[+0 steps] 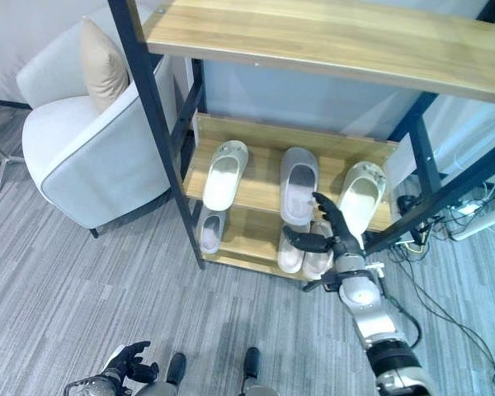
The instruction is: Arrange the slippers neatly on the shoe rack.
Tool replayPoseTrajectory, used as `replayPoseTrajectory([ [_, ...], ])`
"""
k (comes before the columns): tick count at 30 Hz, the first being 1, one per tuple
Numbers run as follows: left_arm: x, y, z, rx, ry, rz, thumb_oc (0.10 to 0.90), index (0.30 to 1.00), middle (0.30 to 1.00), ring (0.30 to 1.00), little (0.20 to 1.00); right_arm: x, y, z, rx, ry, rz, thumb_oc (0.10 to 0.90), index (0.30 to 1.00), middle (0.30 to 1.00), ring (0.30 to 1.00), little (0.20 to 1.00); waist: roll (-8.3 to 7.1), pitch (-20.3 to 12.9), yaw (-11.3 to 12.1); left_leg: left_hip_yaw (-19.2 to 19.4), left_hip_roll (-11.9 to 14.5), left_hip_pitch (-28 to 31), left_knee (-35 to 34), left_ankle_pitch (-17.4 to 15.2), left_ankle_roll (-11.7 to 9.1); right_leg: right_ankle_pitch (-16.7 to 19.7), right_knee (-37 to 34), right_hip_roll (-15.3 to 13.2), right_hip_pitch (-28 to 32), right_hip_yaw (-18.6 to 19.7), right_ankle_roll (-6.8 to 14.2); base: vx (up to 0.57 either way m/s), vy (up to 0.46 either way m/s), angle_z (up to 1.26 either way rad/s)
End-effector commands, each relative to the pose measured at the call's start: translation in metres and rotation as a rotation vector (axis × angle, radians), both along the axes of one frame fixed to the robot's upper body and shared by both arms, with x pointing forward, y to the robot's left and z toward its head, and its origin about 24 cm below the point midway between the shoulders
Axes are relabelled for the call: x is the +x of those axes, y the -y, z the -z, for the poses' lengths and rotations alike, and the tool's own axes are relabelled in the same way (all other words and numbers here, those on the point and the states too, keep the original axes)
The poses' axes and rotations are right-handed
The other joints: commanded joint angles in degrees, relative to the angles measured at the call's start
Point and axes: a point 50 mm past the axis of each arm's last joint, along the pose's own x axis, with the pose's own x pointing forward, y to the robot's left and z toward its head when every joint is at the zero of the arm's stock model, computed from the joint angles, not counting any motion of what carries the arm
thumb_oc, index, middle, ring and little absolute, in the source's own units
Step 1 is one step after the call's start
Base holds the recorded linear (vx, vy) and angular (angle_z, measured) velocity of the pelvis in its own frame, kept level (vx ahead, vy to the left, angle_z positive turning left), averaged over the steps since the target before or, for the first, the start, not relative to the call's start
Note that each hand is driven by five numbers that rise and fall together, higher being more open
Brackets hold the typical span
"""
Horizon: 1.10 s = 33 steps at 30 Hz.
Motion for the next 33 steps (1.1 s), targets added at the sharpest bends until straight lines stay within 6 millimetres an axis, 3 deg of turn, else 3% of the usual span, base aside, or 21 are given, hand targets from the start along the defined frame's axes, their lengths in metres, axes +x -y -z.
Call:
replayPoseTrajectory([
  [1,-0.040,-0.001,0.013,0.035,-0.158,0.054,0.800,0.900,0.900,0.900,0.900,0.008,-0.004,-0.043,0.027,0.219,-0.046,0.800,0.900,0.900,0.900,0.900,-1.89,-1.6,0.4,3.2,-2.9,-0.9,-0.4,-2.8,2.3,-9.9,0.3,-1.0,5.1,0.2,4.0,0.00,0.000,0.00],
  [18,-0.045,-0.001,0.014,0.040,-0.174,0.034,0.800,0.900,0.900,0.900,0.900,-0.016,0.014,-0.020,0.064,0.164,0.054,0.800,0.900,0.900,0.900,0.900,-2.04,-1.8,-1.1,3.7,-2.6,-0.1,-0.4,-3.1,2.3,-10.0,0.3,-0.9,5.6,0.5,4.0,0.00,0.000,0.00],
  [27,-0.046,-0.001,0.015,0.046,-0.177,0.043,0.800,0.900,0.900,0.900,0.900,-0.016,0.038,-0.030,0.039,0.207,0.166,0.800,0.900,0.900,0.900,0.900,-1.78,-2.0,-1.5,4.0,-2.5,0.0,-0.4,-3.2,2.3,-10.0,0.3,-0.8,5.6,0.8,4.0,0.00,0.000,0.00],
  [33,-0.048,-0.001,0.015,0.052,-0.181,0.045,0.800,0.900,0.900,0.900,0.900,-0.008,0.033,-0.043,0.049,0.275,0.157,0.800,0.900,0.900,0.900,0.900,-1.46,-2.2,-1.0,4.1,-2.5,0.2,-0.4,-3.2,2.3,-10.0,0.3,-0.8,5.6,0.9,4.0,0.00,0.000,0.00],
])
